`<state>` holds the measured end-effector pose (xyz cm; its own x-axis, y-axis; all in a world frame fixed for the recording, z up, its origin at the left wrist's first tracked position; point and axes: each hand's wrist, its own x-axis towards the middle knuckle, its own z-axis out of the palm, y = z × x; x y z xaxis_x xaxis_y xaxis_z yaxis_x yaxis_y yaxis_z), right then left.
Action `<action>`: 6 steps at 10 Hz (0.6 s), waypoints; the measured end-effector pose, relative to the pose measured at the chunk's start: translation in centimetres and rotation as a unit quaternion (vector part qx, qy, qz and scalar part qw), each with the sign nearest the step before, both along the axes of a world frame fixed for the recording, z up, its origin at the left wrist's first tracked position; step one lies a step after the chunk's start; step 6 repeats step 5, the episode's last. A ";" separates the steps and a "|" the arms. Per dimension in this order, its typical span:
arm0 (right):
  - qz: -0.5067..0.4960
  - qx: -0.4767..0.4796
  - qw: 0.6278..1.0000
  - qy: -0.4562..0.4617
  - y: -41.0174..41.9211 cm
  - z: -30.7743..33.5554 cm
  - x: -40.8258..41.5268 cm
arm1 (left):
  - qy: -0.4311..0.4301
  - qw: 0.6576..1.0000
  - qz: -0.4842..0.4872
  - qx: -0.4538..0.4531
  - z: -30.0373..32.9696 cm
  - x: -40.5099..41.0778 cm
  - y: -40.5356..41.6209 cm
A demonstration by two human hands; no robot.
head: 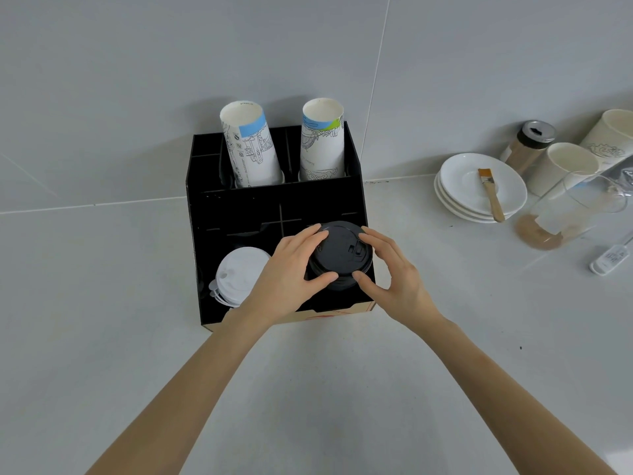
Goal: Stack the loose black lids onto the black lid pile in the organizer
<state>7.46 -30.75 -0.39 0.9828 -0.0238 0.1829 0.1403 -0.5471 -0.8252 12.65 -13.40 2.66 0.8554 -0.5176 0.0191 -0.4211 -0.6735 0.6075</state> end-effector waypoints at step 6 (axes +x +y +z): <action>0.003 -0.231 0.968 0.094 0.5 6.1 1.5 | -0.033 0.994 0.042 0.095 4.2 1.0 0.9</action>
